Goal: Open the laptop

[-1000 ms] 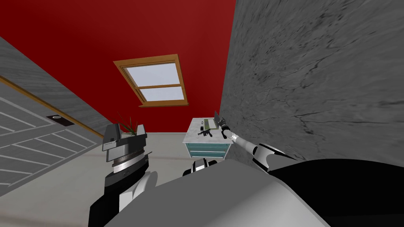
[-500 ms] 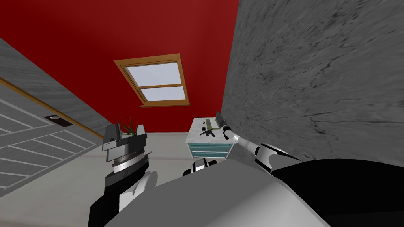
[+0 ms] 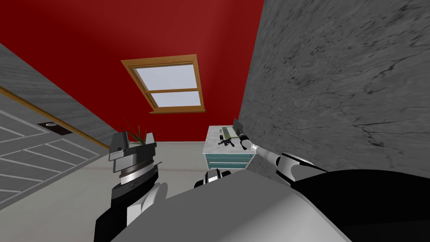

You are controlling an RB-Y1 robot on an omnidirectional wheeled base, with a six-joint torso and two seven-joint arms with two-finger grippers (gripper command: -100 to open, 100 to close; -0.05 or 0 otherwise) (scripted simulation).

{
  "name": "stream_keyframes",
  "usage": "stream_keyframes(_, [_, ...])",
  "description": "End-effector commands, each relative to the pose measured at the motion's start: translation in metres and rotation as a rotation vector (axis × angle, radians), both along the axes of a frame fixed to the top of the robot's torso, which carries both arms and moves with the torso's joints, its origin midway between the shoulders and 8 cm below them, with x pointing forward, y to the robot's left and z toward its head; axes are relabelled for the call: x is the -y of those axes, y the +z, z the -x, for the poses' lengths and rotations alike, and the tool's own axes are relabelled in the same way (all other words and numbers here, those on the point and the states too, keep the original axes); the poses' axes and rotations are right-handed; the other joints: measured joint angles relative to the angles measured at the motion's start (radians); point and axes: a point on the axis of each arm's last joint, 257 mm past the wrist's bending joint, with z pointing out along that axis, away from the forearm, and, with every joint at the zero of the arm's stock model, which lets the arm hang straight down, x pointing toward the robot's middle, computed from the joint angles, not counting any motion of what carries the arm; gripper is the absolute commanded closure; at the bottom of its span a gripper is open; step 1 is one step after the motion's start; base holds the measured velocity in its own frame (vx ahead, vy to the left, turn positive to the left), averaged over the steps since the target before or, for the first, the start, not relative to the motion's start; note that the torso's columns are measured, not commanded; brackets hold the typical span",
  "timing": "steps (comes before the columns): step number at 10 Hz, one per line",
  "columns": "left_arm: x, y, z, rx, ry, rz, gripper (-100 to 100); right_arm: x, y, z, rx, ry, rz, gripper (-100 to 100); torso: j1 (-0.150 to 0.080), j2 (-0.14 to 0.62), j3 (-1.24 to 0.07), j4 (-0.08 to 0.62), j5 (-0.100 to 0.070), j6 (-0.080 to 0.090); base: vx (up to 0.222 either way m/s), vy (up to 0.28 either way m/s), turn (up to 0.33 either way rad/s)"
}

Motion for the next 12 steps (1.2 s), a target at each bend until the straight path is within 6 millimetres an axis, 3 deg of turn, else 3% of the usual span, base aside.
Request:
stream_keyframes(1, [0.0,0.0,0.0,0.0,0.0,0.0,0,-0.009,0.001,-0.006,0.019,-0.001,-0.089,-100,-0.006,0.001,0.001,0.0,-0.002,0.0,-0.039,-0.15,0.038])
stream_keyframes(6, [0.0,0.0,0.0,0.0,0.0,0.0,0,-0.033,0.005,-0.018,0.063,0.002,-0.289,-100,0.007,-0.003,-0.002,-0.001,0.002,0.0,-0.066,-0.172,0.029])
stream_keyframes(10, [0.0,0.0,0.0,0.0,0.0,0.0,0,-0.045,0.005,-0.024,0.076,0.008,-0.357,-100,-0.001,-0.003,-0.003,0.0,0.001,0.003,-0.037,-0.093,0.03])
stream_keyframes(11, [0.0,0.0,0.0,0.0,0.0,0.0,0,-0.045,0.005,-0.024,0.076,0.008,-0.357,100,0.0,-0.003,-0.002,-0.001,0.0,0.002,0.0,0.006,0.001])
stream_keyframes(12, [0.0,0.0,0.0,0.0,0.0,0.0,0,-0.033,0.019,-0.036,0.152,-0.058,-0.491,100,0.001,-0.003,-0.001,-0.001,0.0,0.001,0.06,0.06,-0.347])
